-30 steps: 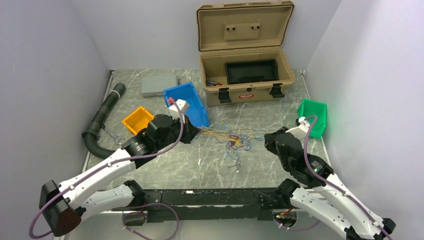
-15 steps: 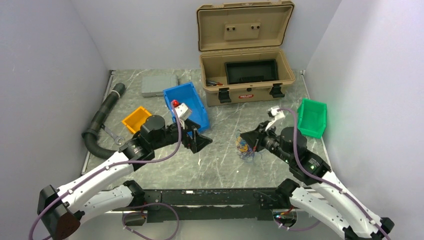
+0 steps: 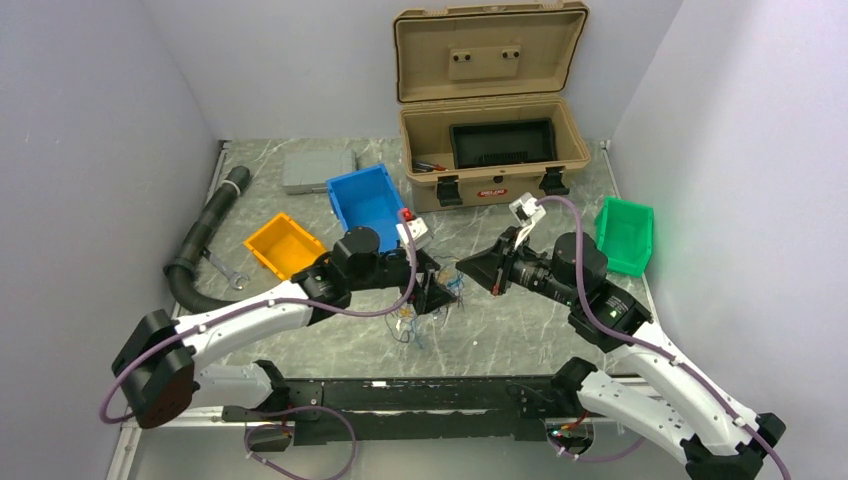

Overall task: Untangle the cables
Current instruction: Untie the cable.

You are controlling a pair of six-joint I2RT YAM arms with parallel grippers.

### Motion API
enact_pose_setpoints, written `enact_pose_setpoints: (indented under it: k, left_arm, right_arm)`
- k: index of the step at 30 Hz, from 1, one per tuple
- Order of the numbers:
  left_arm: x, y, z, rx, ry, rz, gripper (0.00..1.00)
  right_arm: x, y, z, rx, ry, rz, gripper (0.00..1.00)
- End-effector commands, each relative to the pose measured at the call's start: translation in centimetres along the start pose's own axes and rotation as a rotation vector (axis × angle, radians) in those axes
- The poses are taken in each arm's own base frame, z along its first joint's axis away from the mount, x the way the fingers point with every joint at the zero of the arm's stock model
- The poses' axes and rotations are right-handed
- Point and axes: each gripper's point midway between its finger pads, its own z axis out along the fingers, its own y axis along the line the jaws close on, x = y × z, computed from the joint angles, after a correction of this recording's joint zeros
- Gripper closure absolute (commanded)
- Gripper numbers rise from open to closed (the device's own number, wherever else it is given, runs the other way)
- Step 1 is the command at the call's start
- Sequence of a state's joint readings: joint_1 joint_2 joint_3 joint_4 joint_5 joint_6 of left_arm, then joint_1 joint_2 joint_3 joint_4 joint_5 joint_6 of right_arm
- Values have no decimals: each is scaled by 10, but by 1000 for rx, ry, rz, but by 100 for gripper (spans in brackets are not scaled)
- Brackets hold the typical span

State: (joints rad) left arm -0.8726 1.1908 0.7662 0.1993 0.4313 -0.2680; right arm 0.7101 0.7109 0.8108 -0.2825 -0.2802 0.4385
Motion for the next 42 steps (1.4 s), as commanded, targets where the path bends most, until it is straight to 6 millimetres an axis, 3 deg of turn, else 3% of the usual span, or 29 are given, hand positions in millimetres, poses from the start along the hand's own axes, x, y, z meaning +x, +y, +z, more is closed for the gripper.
enact_pose_setpoints:
  k: [1,3,8,9,10,14,19,21,23,25,29,36,42]
  left_arm:
    - [-19,-7,14,61,-71,9,7]
    - [-18,-9,16,77,-93,-9,18]
    - [-22,-12,17,92,-125,-40,84]
    - [-22,-12,17,94,-122,-46,96]
    - [-22,-13,17,100,-119,-50,100]
    - [-19,-18,19,130,-124,-78,100]
    - [-14,-17,19,128,-123,-105,100]
    - [-13,-12,19,101,-118,-113,100]
    - [-16,-13,17,93,-120,-121,100]
    - [-23,-14,15,87,-128,-123,100]
    - [-35,-17,11,75,-126,-118,100]
    - [-55,-38,4,158,-147,-126,100]
    - [-70,-50,-1,215,-171,-143,100]
  right_arm:
    - [-52,32,-6,-102,-145,-40,100]
    - [-59,33,-7,-91,-163,-41,100]
    - [-71,33,-9,-76,-203,-44,100]
    - [-74,32,-9,-66,-211,-44,100]
    - [-77,31,-10,-57,-219,-49,100]
    - [-88,23,-13,4,-256,-61,100]
    - [-98,-1,-23,148,-323,-38,100]
    - [-98,-13,-32,219,-356,-23,85]
    - [-92,-22,-39,261,-366,-16,46]
    - [-80,-30,-42,283,-342,-21,34]
    - [-42,-36,-41,268,-231,-37,29]
    - [24,11,-26,-136,-87,-117,20]
    - [45,17,-10,-240,-22,-120,18]
